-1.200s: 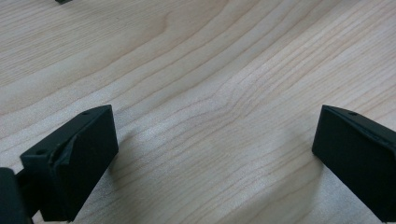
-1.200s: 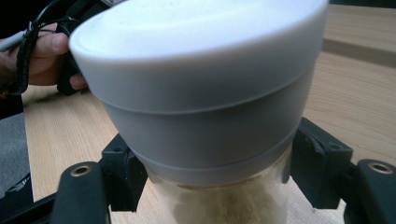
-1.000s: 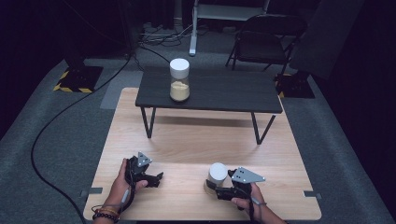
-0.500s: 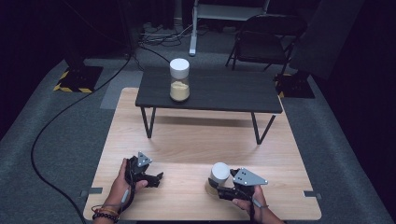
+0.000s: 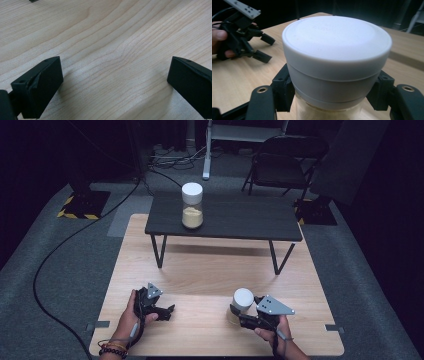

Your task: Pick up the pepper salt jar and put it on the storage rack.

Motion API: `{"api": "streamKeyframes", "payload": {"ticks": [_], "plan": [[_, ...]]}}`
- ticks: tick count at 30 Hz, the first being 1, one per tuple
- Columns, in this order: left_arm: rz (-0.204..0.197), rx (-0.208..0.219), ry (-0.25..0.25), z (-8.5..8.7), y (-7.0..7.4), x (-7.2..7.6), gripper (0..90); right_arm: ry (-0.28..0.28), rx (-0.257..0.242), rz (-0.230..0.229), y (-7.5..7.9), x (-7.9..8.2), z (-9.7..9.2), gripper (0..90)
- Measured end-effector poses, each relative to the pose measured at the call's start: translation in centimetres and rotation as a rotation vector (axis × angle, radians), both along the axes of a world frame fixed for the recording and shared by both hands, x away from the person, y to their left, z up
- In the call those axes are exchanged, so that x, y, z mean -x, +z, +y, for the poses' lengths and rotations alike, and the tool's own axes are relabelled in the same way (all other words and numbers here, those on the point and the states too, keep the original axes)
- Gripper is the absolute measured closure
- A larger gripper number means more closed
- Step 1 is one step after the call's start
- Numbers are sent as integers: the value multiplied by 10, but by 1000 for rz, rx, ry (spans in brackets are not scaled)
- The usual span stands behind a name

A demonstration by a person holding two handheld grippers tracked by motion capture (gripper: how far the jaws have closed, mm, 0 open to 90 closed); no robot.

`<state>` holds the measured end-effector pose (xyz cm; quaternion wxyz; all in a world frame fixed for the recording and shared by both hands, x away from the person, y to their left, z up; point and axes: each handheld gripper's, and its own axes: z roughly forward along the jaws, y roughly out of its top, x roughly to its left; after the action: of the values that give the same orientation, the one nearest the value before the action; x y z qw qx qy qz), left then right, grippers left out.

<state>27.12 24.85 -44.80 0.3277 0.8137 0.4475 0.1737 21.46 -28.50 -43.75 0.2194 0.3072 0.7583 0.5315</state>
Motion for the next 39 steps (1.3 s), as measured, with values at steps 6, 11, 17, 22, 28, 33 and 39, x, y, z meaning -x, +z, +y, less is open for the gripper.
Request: {"api": "streamKeyframes", "payload": {"ticks": [6,11,17,22,28,33,39], "plan": [[-1,0,-1,0,0,0,5,-40,1,-14,10,2,-5,349],[0,0,0,0,0,0,5,-69,-13,-24,19,2,-11,349],[0,0,0,0,0,0,5,-108,-15,-33,32,3,-17,349],[0,0,0,0,0,0,5,-130,-18,-40,41,2,-18,349],[0,0,0,0,0,0,5,-146,-17,-55,56,2,-18,349],[0,0,0,0,0,0,5,-158,-21,-61,71,-1,-19,348],[0,0,0,0,0,0,5,-168,-15,-82,90,-5,-19,348]]}}
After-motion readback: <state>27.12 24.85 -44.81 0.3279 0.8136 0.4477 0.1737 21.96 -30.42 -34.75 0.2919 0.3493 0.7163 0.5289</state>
